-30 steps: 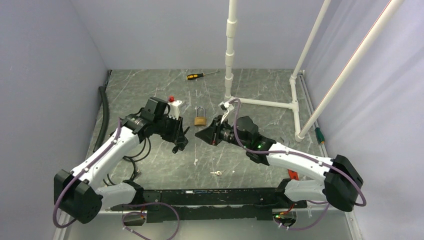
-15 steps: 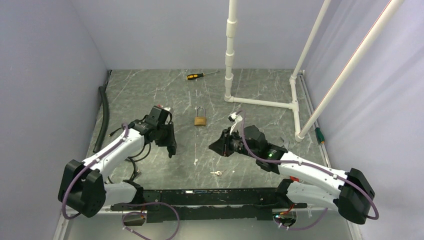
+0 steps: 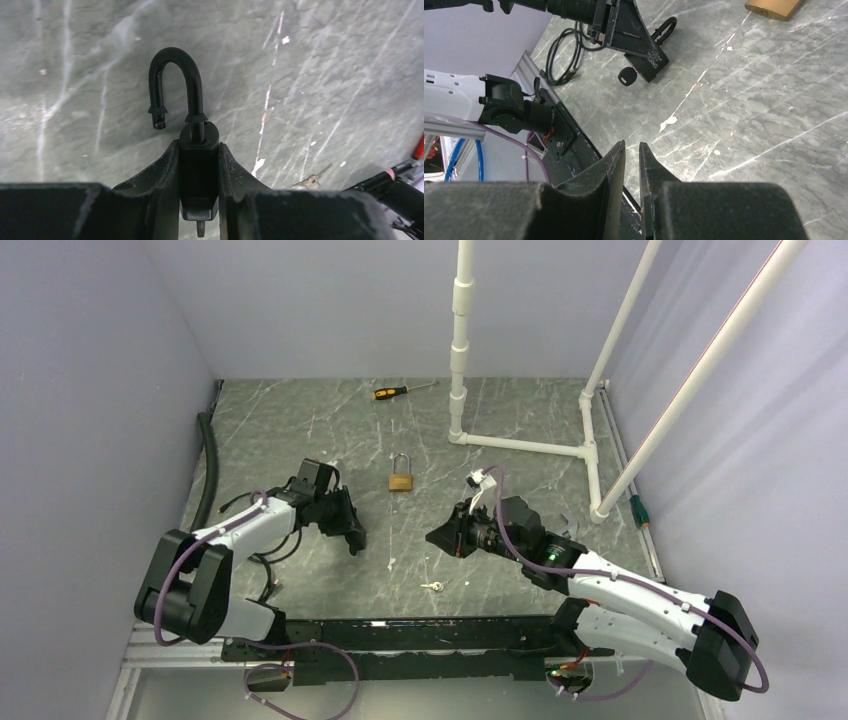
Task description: Unlock with the key
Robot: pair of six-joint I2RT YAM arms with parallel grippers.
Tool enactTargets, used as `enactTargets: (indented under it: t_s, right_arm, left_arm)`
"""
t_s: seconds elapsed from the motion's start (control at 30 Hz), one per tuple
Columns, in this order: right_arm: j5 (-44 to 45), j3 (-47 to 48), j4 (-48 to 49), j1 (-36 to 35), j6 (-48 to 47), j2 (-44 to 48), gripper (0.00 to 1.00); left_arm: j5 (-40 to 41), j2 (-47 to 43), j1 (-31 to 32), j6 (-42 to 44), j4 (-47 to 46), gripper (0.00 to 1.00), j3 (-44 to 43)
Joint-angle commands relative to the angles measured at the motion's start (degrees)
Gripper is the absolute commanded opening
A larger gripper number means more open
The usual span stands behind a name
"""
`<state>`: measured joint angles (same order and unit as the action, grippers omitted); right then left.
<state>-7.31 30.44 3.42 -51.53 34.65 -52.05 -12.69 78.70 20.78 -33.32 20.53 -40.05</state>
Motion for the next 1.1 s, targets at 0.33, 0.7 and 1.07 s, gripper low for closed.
enactTargets:
  t_s: [0.33, 0.7, 1.07]
  right_arm:
    - [-0.4, 0.1, 1.8, -0.1, 0.1, -2.1, 0.26]
    - [-0.7, -0.6, 2.4, -0.1, 0.7, -2.5, 0.32]
    - [-1.8, 0.0, 3.5, -0.1, 1.1, -4.1, 0.35]
  left_arm:
    - [-11.1, 5.8, -0.3, -3.3, -14.1, 0.07, 6.5]
    - [-9.1, -2.6, -0.3, -3.0, -12.2, 0.55, 8.2]
    - [-5.1, -13.0, -0.3, -1.5, -0.7, 0.74, 4.8]
